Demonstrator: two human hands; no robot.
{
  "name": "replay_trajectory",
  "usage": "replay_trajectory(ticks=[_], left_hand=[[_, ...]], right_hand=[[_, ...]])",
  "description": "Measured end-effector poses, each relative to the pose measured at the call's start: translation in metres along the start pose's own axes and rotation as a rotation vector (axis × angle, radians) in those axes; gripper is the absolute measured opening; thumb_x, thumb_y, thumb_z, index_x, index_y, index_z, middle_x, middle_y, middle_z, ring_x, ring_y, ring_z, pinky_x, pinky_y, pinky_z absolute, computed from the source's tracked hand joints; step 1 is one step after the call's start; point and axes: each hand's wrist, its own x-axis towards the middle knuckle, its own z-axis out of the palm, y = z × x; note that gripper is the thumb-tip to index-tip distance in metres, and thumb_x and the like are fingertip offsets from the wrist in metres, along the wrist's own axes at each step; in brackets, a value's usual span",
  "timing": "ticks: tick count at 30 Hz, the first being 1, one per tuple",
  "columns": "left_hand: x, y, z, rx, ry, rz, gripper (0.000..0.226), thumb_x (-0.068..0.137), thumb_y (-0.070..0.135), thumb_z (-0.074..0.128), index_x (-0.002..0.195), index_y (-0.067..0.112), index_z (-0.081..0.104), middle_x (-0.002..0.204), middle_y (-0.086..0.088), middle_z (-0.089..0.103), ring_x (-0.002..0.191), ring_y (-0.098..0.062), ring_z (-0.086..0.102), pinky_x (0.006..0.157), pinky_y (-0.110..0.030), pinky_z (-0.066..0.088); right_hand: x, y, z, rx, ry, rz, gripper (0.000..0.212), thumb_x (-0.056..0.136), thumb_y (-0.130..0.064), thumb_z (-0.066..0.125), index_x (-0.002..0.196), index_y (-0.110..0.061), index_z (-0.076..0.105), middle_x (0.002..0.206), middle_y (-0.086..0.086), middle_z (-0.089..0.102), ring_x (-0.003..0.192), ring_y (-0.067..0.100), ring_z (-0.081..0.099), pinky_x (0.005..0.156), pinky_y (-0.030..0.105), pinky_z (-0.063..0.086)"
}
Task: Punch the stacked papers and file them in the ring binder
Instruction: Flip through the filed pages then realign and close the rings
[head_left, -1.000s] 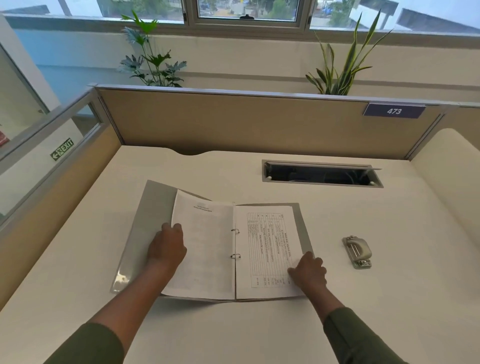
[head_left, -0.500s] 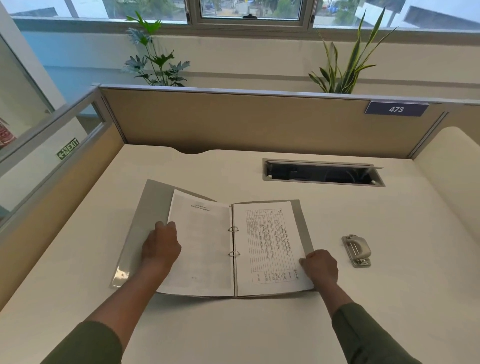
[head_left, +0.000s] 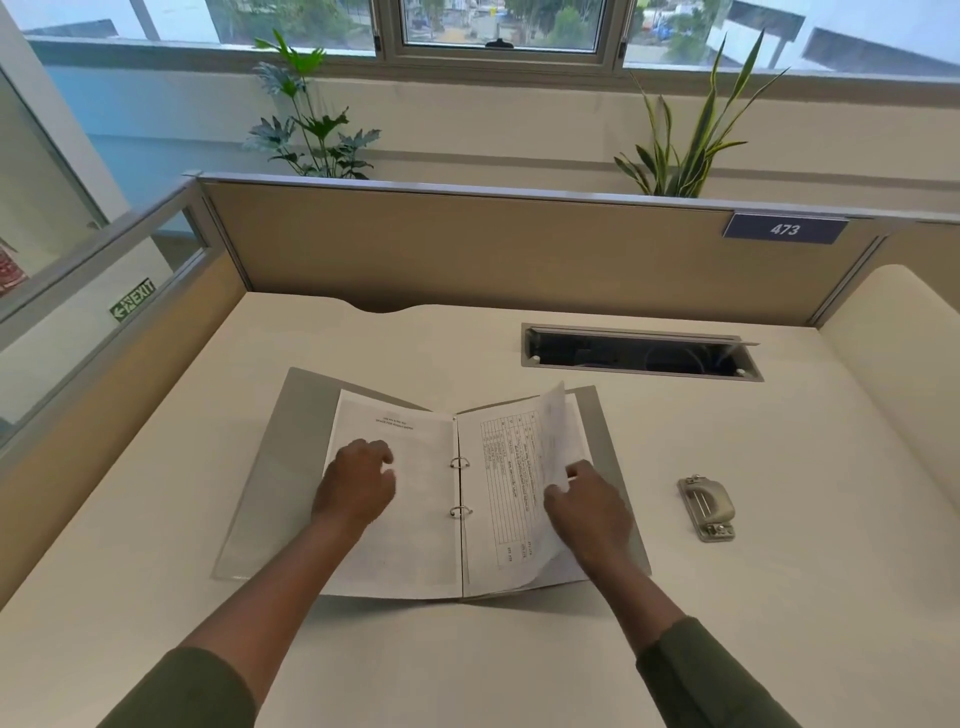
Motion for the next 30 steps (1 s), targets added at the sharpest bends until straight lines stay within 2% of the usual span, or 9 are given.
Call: replay_trajectory(ticks=[2, 7, 9, 11, 15, 18, 22, 26, 30], left_hand=[[0.003, 0.019, 0.002, -0.192, -0.106, -0.010, 0.008, 0.084, 0.023, 0.065, 0.086, 0.017, 0.070, 0.088, -0.001, 0.070, 0.084, -0.018, 0.067, 0.077, -0.033, 0.055], [0.004, 0.072, 0.002, -0.471, -0.317, -0.147, 0.040, 0.086, 0.049, 0.063, 0.086, 0.010, 0.068, 0.081, 0.001, 0.072, 0.069, -0.007, 0.072, 0.064, -0.033, 0.061], [0.006, 0.083, 0.003, -0.492, -0.291, -0.181, 0.035, 0.084, 0.044, 0.066, 0.084, 0.009, 0.066, 0.082, 0.002, 0.071, 0.068, -0.011, 0.071, 0.058, -0.030, 0.060], [0.008, 0.085, 0.003, -0.416, -0.231, -0.179, 0.015, 0.082, 0.027, 0.070, 0.086, 0.012, 0.066, 0.082, 0.003, 0.067, 0.068, -0.016, 0.069, 0.051, -0.028, 0.056], [0.016, 0.065, 0.000, -0.237, -0.141, -0.200, 0.009, 0.074, 0.015, 0.065, 0.081, 0.010, 0.068, 0.077, -0.002, 0.066, 0.069, -0.020, 0.062, 0.055, -0.026, 0.049], [0.019, 0.045, -0.004, -0.207, -0.118, -0.226, 0.013, 0.072, 0.013, 0.061, 0.084, 0.012, 0.066, 0.083, -0.003, 0.066, 0.068, -0.019, 0.060, 0.053, -0.024, 0.046], [0.014, 0.028, -0.004, -0.123, -0.094, -0.272, 0.006, 0.074, 0.006, 0.056, 0.078, 0.009, 0.053, 0.081, -0.009, 0.060, 0.063, -0.023, 0.055, 0.047, -0.023, 0.035], [0.009, 0.015, -0.004, -0.007, -0.039, -0.312, 0.014, 0.078, 0.008, 0.055, 0.091, 0.006, 0.052, 0.085, -0.011, 0.057, 0.071, -0.029, 0.056, 0.055, -0.027, 0.042], [0.003, 0.006, -0.004, 0.048, -0.007, -0.316, 0.019, 0.077, 0.007, 0.056, 0.095, 0.005, 0.050, 0.088, -0.015, 0.060, 0.076, -0.034, 0.061, 0.066, -0.036, 0.055]], right_hand=[[-0.010, -0.021, 0.003, -0.062, 0.027, -0.108, 0.028, 0.090, -0.030, 0.052, 0.114, -0.019, 0.059, 0.110, -0.004, 0.070, 0.071, 0.011, 0.057, 0.046, 0.016, 0.029], [-0.037, -0.061, 0.018, -0.210, 0.058, -0.369, 0.024, 0.091, -0.023, 0.047, 0.106, -0.016, 0.065, 0.097, 0.001, 0.071, 0.068, 0.015, 0.053, 0.054, 0.025, 0.032], [-0.043, -0.069, 0.029, -0.221, 0.027, -0.429, 0.028, 0.092, -0.024, 0.044, 0.108, -0.017, 0.065, 0.100, 0.002, 0.071, 0.077, 0.019, 0.062, 0.062, 0.028, 0.039], [-0.045, -0.073, 0.036, -0.185, -0.011, -0.441, 0.033, 0.093, -0.033, 0.044, 0.115, -0.021, 0.065, 0.105, 0.000, 0.071, 0.089, 0.020, 0.066, 0.072, 0.031, 0.046], [-0.035, -0.066, 0.032, 0.010, -0.170, -0.336, 0.051, 0.091, -0.060, 0.045, 0.115, -0.021, 0.067, 0.108, -0.005, 0.071, 0.097, 0.014, 0.065, 0.078, 0.029, 0.049], [-0.015, -0.037, 0.022, 0.011, -0.130, -0.248, 0.046, 0.093, -0.052, 0.050, 0.117, -0.016, 0.065, 0.111, -0.001, 0.069, 0.098, 0.016, 0.064, 0.080, 0.030, 0.050], [0.008, 0.013, 0.014, -0.230, 0.019, -0.092, 0.043, 0.089, -0.038, 0.059, 0.125, -0.014, 0.053, 0.119, 0.008, 0.059, 0.107, 0.026, 0.058, 0.090, 0.036, 0.050], [0.019, 0.040, 0.017, -0.325, -0.030, 0.065, 0.054, 0.087, -0.043, 0.060, 0.127, -0.012, 0.042, 0.126, 0.013, 0.050, 0.114, 0.032, 0.050, 0.092, 0.041, 0.046], [0.026, 0.054, 0.024, -0.254, -0.094, 0.197, 0.065, 0.086, -0.045, 0.064, 0.133, -0.011, 0.035, 0.130, 0.014, 0.045, 0.120, 0.035, 0.046, 0.095, 0.046, 0.045]])
